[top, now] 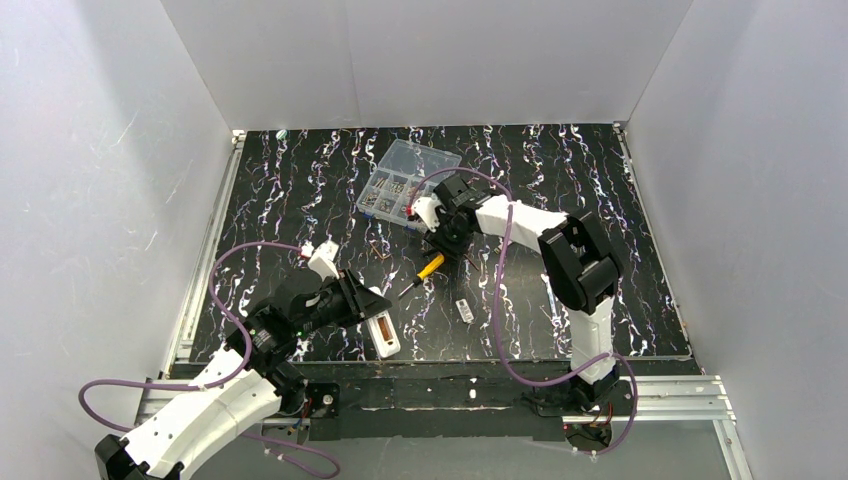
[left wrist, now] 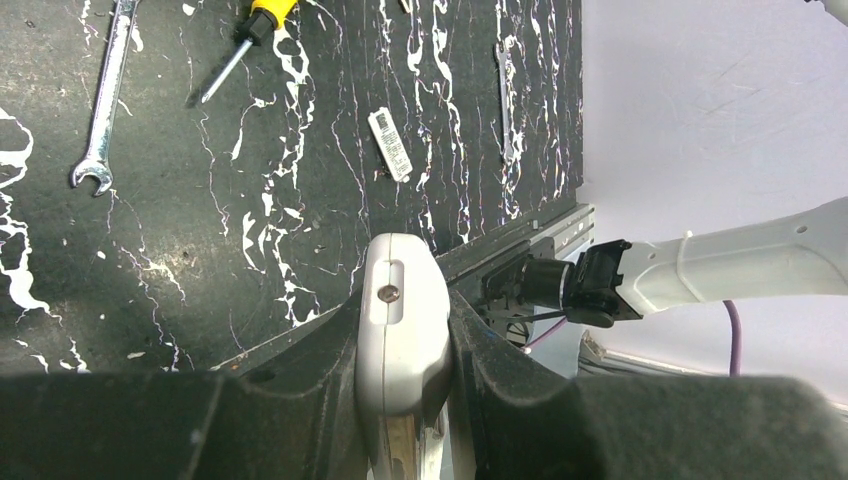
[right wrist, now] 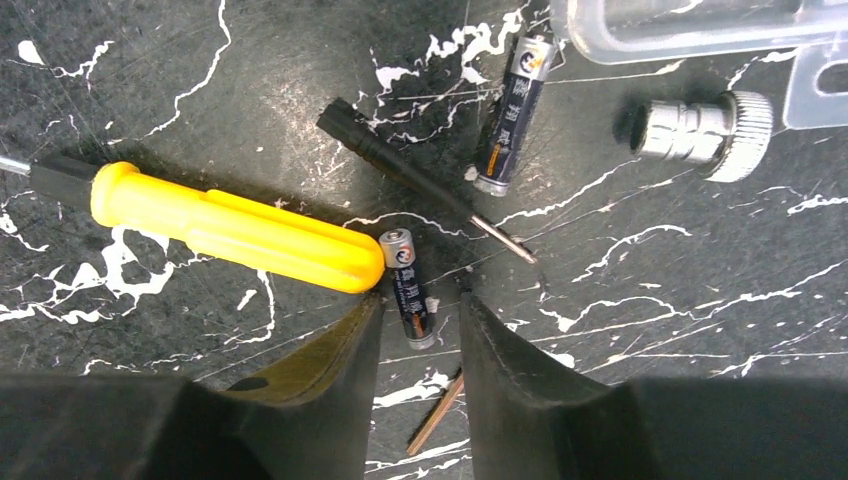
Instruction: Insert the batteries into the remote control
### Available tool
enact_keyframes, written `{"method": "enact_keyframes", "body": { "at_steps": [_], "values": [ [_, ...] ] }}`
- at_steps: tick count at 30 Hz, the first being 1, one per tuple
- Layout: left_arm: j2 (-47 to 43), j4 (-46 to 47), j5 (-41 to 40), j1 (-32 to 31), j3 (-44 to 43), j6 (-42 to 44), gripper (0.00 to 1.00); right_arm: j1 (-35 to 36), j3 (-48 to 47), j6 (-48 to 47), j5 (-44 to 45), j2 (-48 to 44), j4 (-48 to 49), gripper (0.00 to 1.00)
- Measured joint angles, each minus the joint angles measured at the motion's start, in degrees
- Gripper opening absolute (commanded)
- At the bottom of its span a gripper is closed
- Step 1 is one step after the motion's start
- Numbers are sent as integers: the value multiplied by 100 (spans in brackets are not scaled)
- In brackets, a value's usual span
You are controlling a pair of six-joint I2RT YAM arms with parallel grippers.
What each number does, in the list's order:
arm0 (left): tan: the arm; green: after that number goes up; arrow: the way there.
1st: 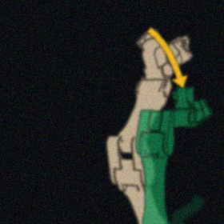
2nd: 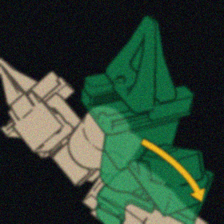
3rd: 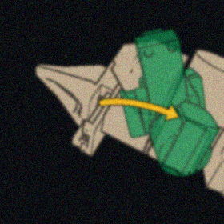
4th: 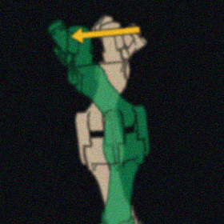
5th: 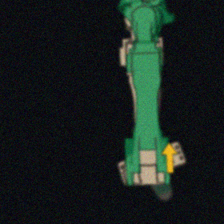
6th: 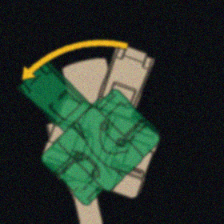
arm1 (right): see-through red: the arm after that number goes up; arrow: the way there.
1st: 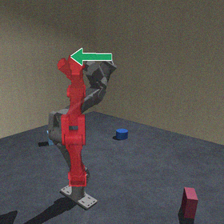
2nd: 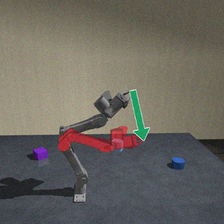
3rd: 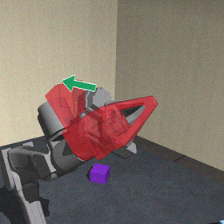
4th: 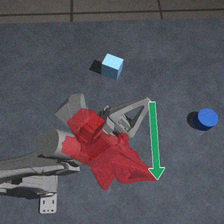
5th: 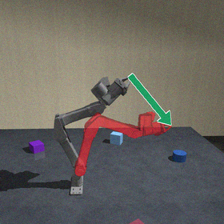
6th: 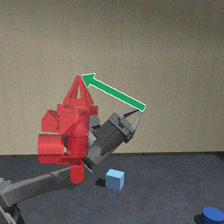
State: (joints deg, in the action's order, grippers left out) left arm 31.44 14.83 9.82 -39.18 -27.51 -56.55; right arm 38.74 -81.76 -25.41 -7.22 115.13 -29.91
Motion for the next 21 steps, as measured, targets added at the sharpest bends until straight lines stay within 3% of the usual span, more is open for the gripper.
{"method": "enact_keyframes", "body": {
  "at_steps": [4,12,21],
  "values": [
    [-4,-17,24,37,0,0,0,44,-22,31,44,4,-76,27],
    [2,-11,90,90,0,-4,0,81,37,149,72,-44,-101,16],
    [129,9,133,127,-48,-4,0,66,741,483,321,-793,-142,5]
  ]
}}
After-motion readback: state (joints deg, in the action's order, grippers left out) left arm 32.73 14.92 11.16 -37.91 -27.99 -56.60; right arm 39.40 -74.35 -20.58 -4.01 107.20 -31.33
